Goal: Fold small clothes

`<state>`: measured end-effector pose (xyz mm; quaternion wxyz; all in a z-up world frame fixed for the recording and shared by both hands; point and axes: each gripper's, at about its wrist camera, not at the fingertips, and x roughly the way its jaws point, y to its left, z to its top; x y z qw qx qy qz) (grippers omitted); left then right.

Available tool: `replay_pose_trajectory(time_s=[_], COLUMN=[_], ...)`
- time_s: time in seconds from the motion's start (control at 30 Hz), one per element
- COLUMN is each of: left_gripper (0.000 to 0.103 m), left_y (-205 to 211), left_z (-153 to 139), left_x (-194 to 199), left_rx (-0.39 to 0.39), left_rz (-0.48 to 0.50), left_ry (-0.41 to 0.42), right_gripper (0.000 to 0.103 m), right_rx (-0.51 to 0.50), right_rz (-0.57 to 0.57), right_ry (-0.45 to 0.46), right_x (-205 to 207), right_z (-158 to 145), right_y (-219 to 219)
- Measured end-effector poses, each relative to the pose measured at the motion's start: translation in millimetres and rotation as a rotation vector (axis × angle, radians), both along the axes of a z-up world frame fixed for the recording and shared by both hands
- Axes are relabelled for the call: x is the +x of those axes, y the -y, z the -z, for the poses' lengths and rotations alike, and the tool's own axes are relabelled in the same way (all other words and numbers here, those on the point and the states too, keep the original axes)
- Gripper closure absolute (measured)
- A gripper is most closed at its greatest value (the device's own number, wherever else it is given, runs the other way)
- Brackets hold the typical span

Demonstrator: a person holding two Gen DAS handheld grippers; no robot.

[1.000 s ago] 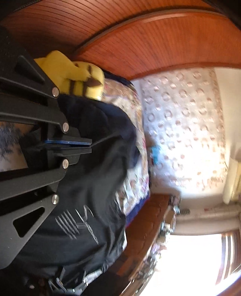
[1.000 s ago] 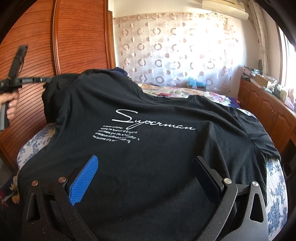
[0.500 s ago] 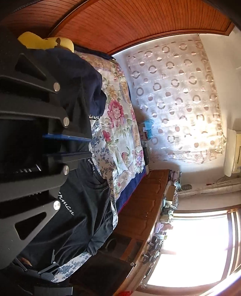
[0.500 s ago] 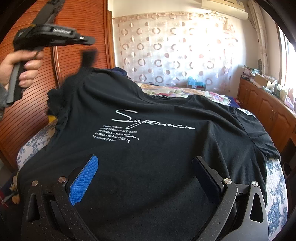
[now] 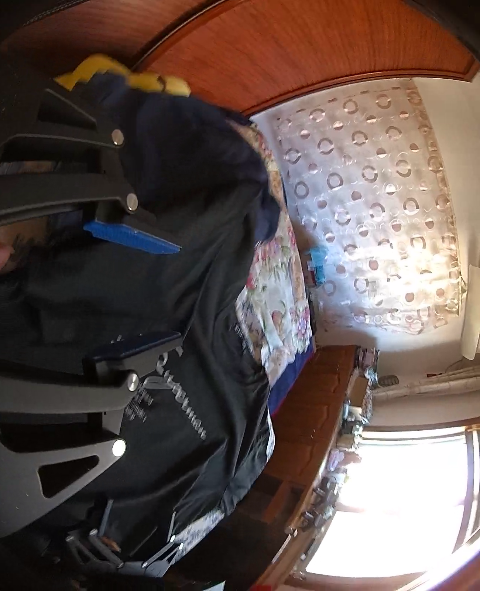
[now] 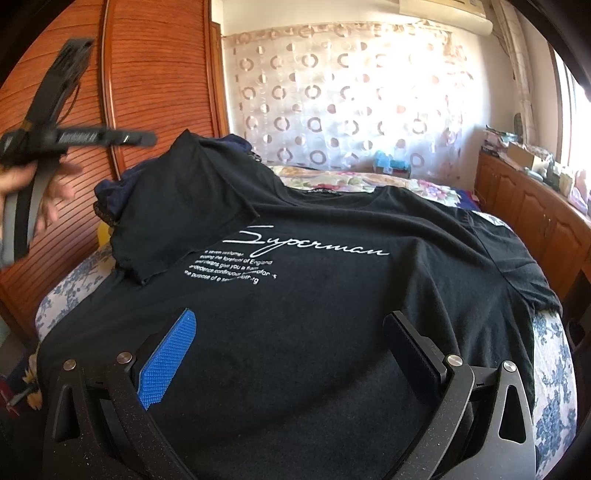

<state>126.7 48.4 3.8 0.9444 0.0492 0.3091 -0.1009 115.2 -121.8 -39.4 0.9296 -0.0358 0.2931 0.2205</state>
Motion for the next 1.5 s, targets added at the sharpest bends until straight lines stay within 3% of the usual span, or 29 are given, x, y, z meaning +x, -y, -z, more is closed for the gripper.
replay_pose_trajectory(time_s=[0.27, 0.57, 0.93, 1.03, 1.17, 1.4, 1.5], left_gripper=[0.058, 0.057, 0.056, 0.053, 0.052, 0.052, 0.051], left_y=[37, 65, 65, 67, 61, 61, 61], left_z=[44, 68, 89, 100, 102, 102, 102], left_x=[-6, 7, 30, 34, 36, 34, 35], left_rx=[-0.018, 0.004, 0.032, 0.057, 0.011, 0.012, 0.011], left_rz=[0.075, 0.12, 0.08, 0.075, 0.07, 0.07, 0.07], left_ry=[-0.078, -0.152, -0.211, -0.228, -0.24, -0.239, -0.239], right_gripper=[0.0, 0.0, 0.004, 0.008, 0.018, 0.04, 0.044], right_rx=[0.0, -0.048, -0.111, -0.098, -0.06, 0.029, 0.049], right_rz=[0.05, 0.193, 0.319, 0.346, 0.369, 0.38, 0.375], right_ry=[-0.01, 0.026, -0.122, -0.166, -0.232, -0.326, -0.365], right_x=[7, 35, 91, 104, 122, 138, 142], right_z=[-9, -36, -13, -5, 8, 20, 24], right_y=[22, 104, 205, 226, 246, 274, 279])
